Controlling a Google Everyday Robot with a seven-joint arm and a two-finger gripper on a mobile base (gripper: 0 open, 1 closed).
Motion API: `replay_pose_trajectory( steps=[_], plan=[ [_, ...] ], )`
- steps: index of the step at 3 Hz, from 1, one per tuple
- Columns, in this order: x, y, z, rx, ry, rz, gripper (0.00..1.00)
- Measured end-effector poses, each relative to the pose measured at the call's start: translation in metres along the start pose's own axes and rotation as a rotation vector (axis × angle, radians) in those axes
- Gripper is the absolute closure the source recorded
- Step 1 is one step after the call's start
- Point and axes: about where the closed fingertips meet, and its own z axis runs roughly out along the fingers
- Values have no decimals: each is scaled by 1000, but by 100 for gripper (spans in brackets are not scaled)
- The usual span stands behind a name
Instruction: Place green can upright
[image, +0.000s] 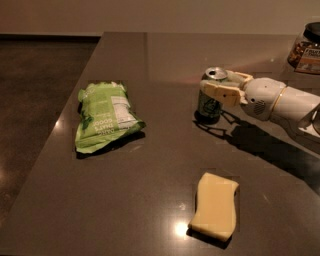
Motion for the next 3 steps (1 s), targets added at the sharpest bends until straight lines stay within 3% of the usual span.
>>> replay_pose_trajectory(
  steps=[1,2,3],
  plan=[
    [4,1,-3,4,10,-40,10],
    [3,2,-1,0,9,-40,0],
    [3,3,-1,0,9,-40,0]
  ],
)
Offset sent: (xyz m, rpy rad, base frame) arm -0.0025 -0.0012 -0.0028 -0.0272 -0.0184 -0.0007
